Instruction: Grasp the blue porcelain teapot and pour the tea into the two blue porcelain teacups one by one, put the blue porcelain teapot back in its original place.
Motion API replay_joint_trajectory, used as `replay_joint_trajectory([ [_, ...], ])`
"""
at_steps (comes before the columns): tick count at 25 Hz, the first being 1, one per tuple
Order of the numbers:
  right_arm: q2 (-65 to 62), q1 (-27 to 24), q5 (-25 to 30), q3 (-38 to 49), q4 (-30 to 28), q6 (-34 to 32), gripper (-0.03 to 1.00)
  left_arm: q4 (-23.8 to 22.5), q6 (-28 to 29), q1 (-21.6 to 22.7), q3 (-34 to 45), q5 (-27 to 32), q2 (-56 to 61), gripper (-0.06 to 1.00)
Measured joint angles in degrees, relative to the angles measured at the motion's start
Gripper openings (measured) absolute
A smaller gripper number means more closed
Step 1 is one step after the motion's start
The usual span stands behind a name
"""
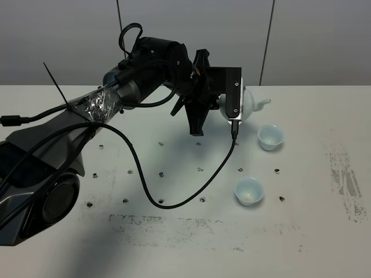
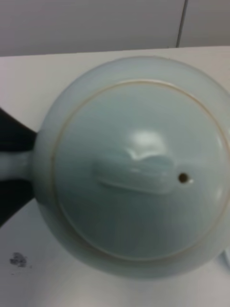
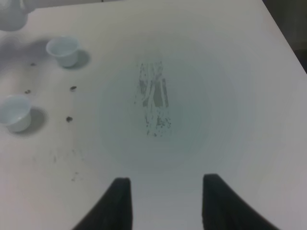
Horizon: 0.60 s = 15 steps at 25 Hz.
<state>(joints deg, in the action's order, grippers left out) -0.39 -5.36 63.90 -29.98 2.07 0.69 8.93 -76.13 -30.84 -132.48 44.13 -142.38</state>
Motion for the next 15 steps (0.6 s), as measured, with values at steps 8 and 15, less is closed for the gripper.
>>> replay_joint_trajectory([
  [8, 0.0, 0.0, 0.0, 0.0, 0.0, 0.0, 0.36, -0.1, -3.3, 0.0, 0.0, 0.5, 0.1, 0.11],
  [15, 0.0, 0.0, 0.0, 0.0, 0.0, 0.0, 0.36, -0.7, -7.1, -0.1, 0.0, 0.5, 0.5, 0.11],
])
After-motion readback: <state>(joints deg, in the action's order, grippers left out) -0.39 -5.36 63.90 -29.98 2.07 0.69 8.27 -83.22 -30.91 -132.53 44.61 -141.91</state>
